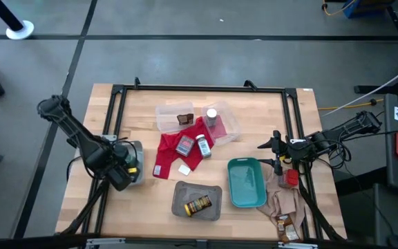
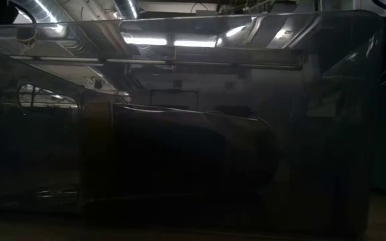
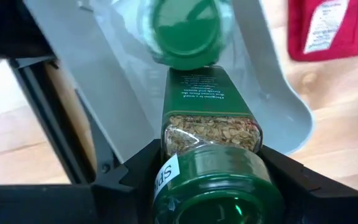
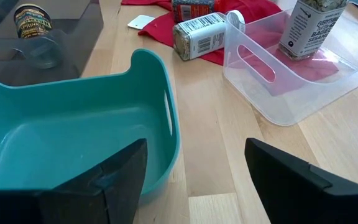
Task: Sort spices by type
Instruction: Put the green seasoning bottle into the gray bin
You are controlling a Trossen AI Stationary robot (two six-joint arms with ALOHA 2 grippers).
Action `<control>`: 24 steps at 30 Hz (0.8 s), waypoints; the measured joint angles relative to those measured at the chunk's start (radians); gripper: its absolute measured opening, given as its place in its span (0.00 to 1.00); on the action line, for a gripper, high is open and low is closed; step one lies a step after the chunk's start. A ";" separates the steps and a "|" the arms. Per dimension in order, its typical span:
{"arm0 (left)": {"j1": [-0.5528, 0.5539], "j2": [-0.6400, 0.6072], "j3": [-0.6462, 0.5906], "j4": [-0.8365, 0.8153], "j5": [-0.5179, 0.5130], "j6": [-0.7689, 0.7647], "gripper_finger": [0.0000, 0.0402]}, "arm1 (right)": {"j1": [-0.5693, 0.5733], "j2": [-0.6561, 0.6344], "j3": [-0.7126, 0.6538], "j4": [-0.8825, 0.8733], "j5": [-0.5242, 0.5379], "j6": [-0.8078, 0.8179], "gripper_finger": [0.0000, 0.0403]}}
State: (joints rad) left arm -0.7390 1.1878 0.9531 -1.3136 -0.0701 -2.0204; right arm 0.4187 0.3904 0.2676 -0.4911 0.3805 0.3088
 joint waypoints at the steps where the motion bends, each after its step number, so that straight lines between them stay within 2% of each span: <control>1: 0.003 0.007 0.000 0.007 0.000 0.009 0.48 | 0.000 0.000 0.000 0.000 0.000 0.000 0.67; 19: 0.009 0.101 0.000 0.063 0.000 0.042 0.48 | 0.000 0.000 0.000 0.001 0.000 0.000 0.67; 24: 0.009 0.119 0.000 0.082 0.044 0.043 0.48 | 0.000 0.000 0.000 0.001 0.000 0.000 0.67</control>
State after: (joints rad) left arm -0.7300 1.3073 0.9527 -1.2316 -0.0257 -1.9778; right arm 0.4187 0.3904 0.2676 -0.4900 0.3805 0.3088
